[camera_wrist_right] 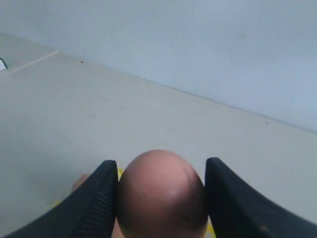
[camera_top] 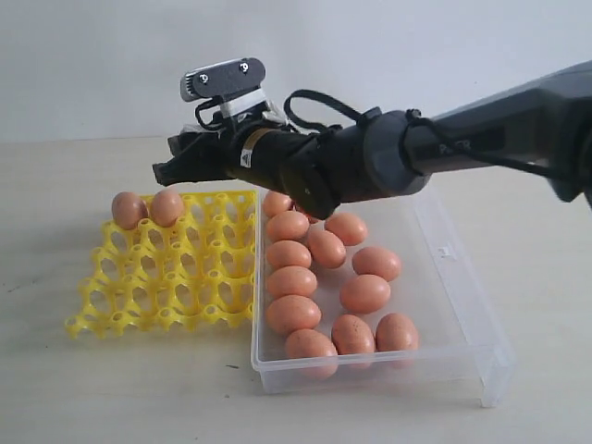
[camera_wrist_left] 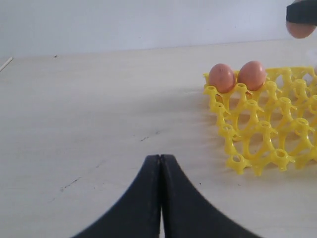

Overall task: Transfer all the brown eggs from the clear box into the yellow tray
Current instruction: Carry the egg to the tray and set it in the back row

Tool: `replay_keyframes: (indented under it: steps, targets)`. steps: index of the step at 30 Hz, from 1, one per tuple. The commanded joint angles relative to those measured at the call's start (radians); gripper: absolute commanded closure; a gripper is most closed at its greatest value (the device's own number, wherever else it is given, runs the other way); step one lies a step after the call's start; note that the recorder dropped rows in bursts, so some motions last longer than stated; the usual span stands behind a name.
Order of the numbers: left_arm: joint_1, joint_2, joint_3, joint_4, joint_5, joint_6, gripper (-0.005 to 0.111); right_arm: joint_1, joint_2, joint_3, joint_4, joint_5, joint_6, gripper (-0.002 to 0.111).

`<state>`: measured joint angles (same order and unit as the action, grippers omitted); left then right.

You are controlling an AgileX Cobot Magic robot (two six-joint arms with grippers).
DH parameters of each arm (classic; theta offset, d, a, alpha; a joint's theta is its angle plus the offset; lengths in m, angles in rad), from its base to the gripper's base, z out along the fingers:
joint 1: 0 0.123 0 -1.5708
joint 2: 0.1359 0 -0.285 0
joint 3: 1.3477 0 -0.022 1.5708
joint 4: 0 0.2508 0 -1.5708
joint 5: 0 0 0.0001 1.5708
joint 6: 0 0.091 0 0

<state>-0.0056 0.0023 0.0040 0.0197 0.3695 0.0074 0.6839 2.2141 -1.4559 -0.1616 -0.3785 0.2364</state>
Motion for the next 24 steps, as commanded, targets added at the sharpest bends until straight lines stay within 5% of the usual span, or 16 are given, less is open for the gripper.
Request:
replay_keyframes:
  steps: [1, 10, 18, 24]
  targets:
    - [-0.005, -0.002, -0.004, -0.004, -0.009, 0.000, 0.107, 0.002, 0.066, 0.007, -0.085, -0.117, 0.175, 0.108]
    - [-0.005, -0.002, -0.004, -0.004, -0.009, 0.000, 0.107, 0.000, 0.136, -0.011, -0.087, -0.132, 0.152, 0.106]
    - [-0.005, -0.002, -0.004, -0.004, -0.009, 0.000, 0.107, 0.000, 0.170, -0.080, -0.126, -0.091, 0.140, 0.065]
    - [-0.005, -0.002, -0.004, -0.004, -0.009, 0.000, 0.107, 0.000, 0.170, -0.091, -0.126, 0.008, 0.087, 0.059]
